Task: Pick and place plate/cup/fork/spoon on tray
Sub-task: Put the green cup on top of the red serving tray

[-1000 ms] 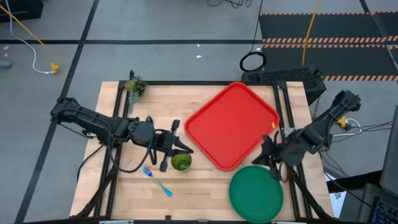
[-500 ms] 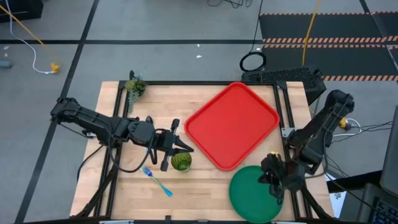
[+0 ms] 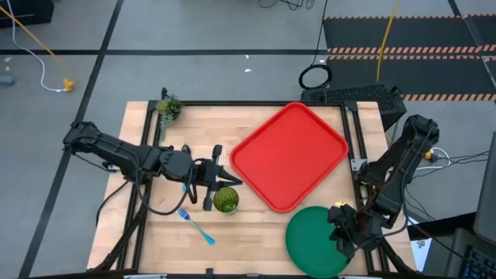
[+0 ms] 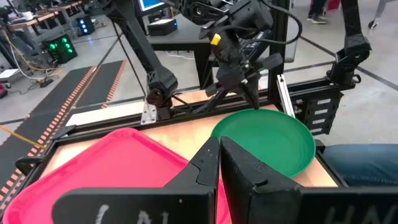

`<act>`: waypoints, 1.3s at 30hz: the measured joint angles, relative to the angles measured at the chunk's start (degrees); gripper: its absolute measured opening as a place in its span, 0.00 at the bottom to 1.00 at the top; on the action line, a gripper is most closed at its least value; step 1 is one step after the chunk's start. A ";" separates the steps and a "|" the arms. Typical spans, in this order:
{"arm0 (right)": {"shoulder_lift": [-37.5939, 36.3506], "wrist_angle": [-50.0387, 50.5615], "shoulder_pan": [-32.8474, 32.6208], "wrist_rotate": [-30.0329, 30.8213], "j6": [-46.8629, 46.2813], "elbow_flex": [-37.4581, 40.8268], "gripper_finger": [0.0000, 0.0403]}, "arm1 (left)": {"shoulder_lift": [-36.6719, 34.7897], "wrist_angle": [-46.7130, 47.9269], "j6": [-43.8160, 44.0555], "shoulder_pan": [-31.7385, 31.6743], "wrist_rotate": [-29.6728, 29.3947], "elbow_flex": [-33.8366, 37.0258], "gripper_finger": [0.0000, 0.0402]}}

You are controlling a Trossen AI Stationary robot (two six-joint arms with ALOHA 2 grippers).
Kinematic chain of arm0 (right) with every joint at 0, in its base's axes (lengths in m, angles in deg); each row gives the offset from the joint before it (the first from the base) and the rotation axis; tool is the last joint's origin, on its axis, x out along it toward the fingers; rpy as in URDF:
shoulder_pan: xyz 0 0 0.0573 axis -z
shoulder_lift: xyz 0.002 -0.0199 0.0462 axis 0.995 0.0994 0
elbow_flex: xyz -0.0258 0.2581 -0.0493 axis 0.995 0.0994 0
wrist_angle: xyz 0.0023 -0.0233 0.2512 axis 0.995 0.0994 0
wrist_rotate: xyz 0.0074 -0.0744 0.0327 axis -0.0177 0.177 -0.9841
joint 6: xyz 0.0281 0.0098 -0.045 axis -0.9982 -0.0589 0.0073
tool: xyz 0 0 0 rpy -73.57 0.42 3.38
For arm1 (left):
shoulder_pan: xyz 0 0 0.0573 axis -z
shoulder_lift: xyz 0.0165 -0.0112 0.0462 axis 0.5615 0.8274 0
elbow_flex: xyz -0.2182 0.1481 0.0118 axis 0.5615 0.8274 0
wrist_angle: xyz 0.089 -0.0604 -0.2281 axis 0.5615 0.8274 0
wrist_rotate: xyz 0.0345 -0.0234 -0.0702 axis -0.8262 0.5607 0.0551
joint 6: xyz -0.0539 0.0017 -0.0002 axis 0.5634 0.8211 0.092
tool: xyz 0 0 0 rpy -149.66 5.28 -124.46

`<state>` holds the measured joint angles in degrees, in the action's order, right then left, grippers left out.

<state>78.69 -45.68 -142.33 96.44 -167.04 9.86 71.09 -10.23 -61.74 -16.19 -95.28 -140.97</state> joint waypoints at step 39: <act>0.40 11.60 2.93 1.34 7.65 12.38 0.50 | 0.00 3.92 1.05 0.00 0.04 0.02 0.05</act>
<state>79.10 -34.08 -139.41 97.78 -159.40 22.24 71.09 -6.31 -60.69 -16.19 -95.24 -140.94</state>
